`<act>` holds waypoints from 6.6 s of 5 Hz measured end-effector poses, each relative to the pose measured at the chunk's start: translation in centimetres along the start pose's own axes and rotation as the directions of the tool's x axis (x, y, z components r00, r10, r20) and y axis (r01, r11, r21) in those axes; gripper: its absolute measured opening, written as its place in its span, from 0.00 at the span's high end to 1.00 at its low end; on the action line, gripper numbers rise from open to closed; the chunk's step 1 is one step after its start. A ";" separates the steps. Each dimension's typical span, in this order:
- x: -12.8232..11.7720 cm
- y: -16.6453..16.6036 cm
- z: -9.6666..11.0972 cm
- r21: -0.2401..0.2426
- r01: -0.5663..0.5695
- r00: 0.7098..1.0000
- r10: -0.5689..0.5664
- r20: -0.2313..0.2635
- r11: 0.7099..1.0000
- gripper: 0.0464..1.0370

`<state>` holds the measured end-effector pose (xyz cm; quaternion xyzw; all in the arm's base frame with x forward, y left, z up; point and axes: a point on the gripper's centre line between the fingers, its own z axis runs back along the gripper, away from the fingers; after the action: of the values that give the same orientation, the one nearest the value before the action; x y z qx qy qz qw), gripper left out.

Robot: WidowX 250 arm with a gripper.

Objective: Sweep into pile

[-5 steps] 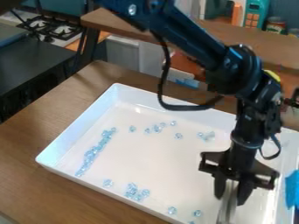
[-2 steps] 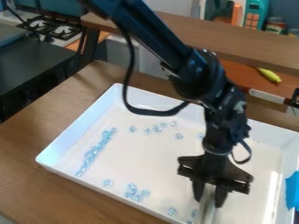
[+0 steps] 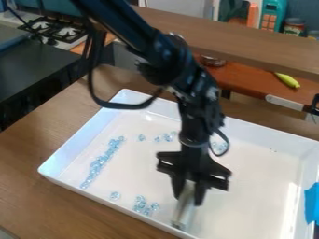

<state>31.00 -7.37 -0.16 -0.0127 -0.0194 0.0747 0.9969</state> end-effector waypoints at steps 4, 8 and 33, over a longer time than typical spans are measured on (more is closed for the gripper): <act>-0.3 2.0 2.7 -0.062 -0.002 1.000 0.002 -0.011 0.998 0.67; 1.5 -4.2 -1.8 0.025 -0.015 0.999 0.014 0.031 1.000 0.66; 10.9 4.7 -1.2 0.065 -0.314 0.945 0.318 -0.074 0.947 0.67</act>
<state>41.10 -1.07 -1.08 0.0071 0.0267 0.2332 0.9720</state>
